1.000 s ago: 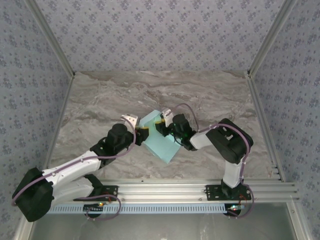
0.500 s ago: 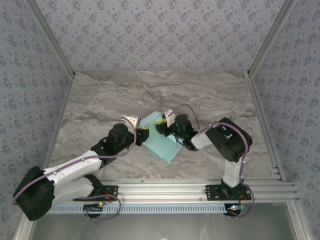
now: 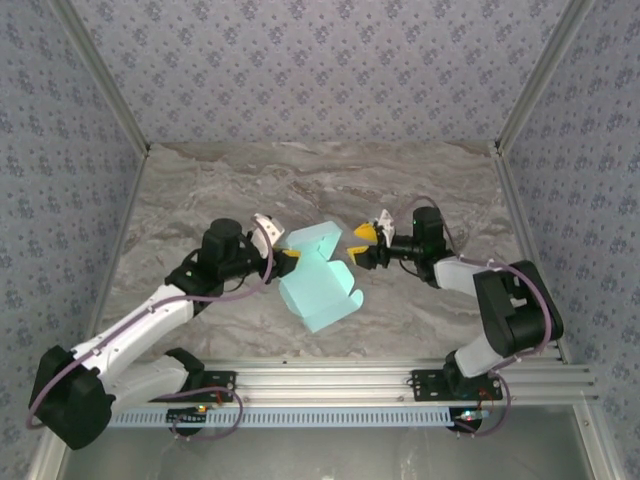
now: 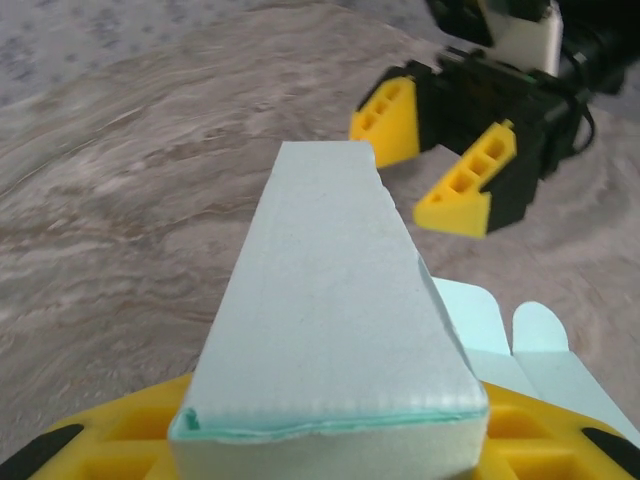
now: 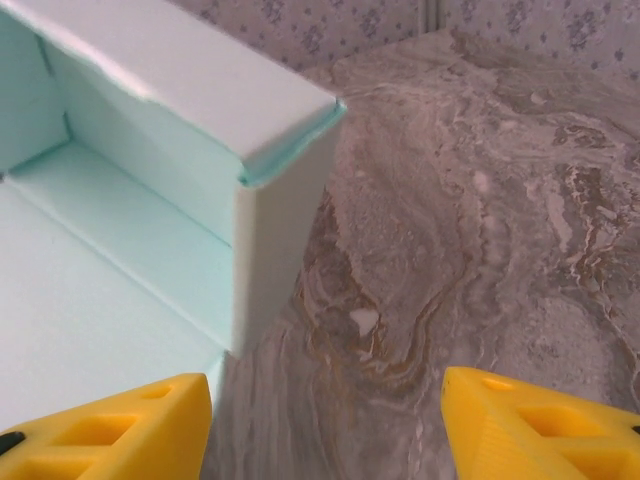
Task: Fold the paper box
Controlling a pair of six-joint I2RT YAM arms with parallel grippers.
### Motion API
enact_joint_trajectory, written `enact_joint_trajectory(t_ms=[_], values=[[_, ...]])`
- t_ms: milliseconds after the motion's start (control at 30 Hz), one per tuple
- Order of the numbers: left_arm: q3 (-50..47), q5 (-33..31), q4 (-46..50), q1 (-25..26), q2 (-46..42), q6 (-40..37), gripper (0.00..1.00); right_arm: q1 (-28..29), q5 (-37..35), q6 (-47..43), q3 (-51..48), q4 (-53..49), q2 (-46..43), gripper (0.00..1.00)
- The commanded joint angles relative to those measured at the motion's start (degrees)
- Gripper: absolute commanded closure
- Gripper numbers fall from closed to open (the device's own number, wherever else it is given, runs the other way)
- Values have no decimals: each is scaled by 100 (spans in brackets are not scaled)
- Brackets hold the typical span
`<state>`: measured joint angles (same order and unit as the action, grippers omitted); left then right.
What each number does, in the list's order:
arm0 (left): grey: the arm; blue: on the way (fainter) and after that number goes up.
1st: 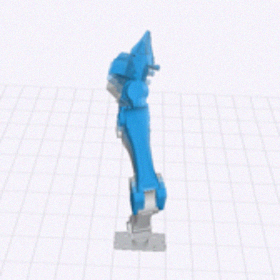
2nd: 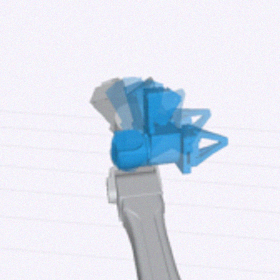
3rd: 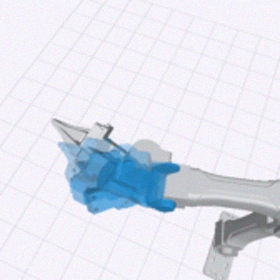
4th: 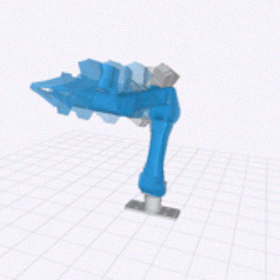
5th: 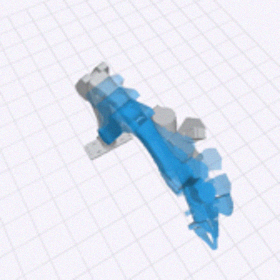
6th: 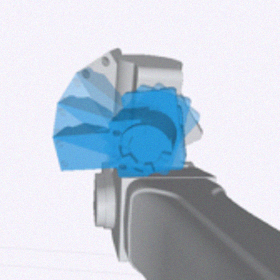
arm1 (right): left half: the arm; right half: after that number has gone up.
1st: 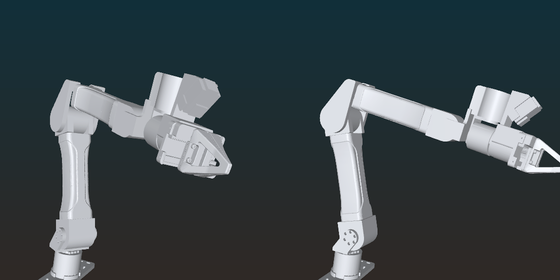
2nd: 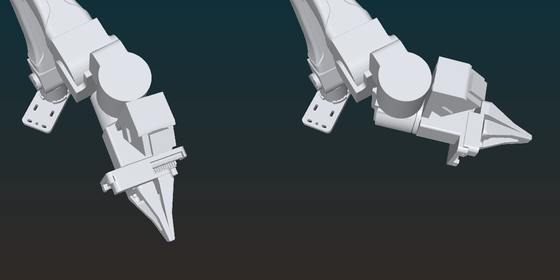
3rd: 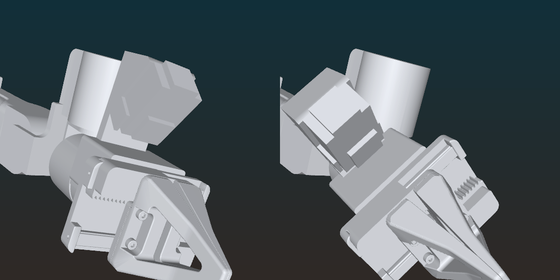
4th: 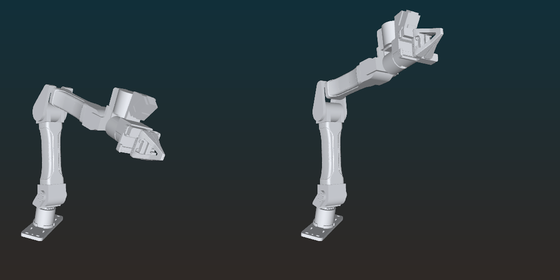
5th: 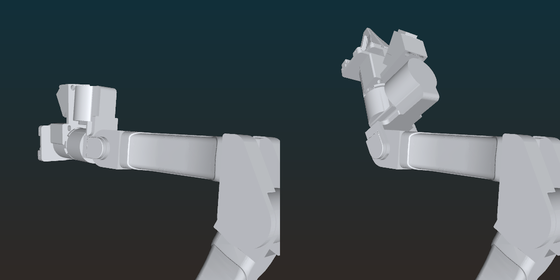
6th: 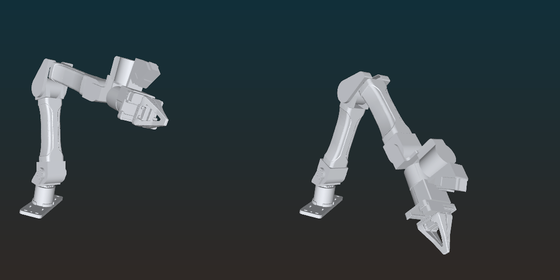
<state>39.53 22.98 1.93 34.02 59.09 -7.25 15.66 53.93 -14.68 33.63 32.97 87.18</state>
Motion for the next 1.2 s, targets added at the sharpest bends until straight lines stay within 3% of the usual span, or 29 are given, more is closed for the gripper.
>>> enact_joint_trajectory(t_ms=[0,133,300,533,833,867,900,1033,1167], values=[[459,1400,1174,-103,56,-1631,67,10,516,-1149,55,-1382,-301,30],[734,2427,1578,-274,177,-2369,66,364,538,-2068,132,-2235,-596,27],[1088,3128,2021,-289,438,-2812,66,750,379,-2254,-8,-2354,-1156,28],[1119,3201,1831,-274,550,-2722,66,1007,169,-2151,-119,-2647,-1767,32],[1175,3275,1793,-217,643,-2711,66,1290,-316,-1421,-105,-2121,-1654,28],[1172,3246,1801,-219,648,-2716,66,1290,-374,-1355,-102,-2072,-1616,10],[1171,3211,1822,-217,638,-2744,67,1290,-398,-1295,-102,-2011,-1570,0],[1150,3080,1826,-216,580,-2778,67,1316,-231,-1345,-142,-1903,-1449,1],[1211,3002,2048,-222,503,-2933,67,1423,-634,-1595,-208,-1938,-1439,2]])
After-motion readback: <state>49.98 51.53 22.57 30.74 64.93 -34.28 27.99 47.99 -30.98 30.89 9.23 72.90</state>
